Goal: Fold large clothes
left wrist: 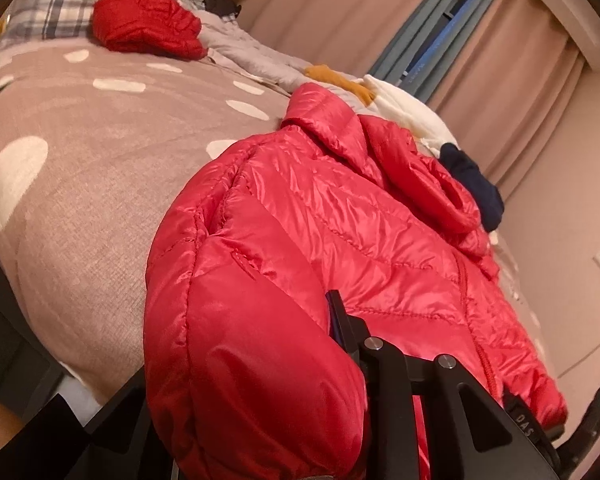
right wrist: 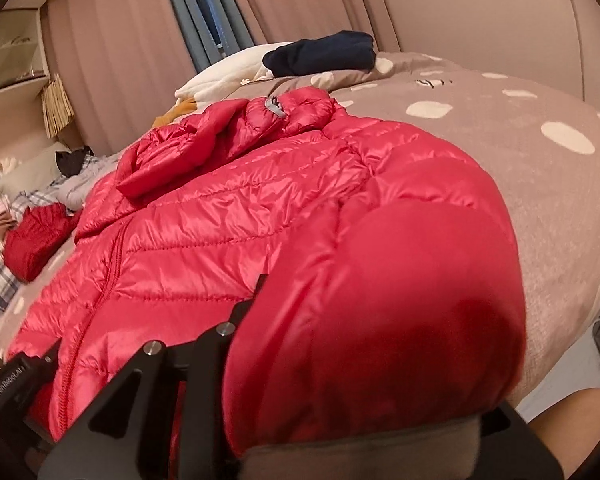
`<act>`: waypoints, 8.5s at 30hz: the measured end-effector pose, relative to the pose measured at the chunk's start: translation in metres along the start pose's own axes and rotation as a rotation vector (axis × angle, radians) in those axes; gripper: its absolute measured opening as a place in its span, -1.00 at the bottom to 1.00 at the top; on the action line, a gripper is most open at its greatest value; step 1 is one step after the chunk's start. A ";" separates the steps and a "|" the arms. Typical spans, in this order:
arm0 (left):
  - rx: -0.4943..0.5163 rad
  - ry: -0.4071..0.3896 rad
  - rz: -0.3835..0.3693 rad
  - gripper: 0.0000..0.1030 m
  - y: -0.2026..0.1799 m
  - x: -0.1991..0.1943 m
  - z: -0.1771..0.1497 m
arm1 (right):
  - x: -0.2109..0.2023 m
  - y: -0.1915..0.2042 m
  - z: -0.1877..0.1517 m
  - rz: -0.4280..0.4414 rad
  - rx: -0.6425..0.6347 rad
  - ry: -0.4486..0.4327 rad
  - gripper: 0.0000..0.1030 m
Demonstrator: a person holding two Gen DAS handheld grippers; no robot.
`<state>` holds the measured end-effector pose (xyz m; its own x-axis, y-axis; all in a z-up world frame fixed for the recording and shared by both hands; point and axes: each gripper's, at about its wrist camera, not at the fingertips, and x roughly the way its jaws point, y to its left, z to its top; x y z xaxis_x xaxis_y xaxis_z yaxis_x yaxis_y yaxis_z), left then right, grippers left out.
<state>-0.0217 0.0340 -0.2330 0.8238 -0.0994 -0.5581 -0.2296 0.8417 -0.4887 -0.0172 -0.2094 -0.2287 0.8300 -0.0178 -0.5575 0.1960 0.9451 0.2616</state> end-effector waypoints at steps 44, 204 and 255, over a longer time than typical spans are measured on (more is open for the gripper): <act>-0.010 -0.063 0.090 -0.54 -0.019 -0.037 0.011 | -0.012 -0.004 0.021 0.028 0.053 0.098 -0.56; -0.162 -0.296 -0.010 0.90 -0.011 -0.064 0.190 | -0.071 0.076 0.187 0.155 0.010 -0.347 1.00; 0.073 -0.052 -0.166 0.97 -0.054 0.055 0.148 | 0.036 0.089 0.177 -0.003 -0.070 -0.059 1.00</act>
<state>0.1128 0.0617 -0.1384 0.8734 -0.2137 -0.4375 -0.0518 0.8526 -0.5199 0.1224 -0.1839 -0.0864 0.8593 -0.0378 -0.5100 0.1631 0.9654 0.2033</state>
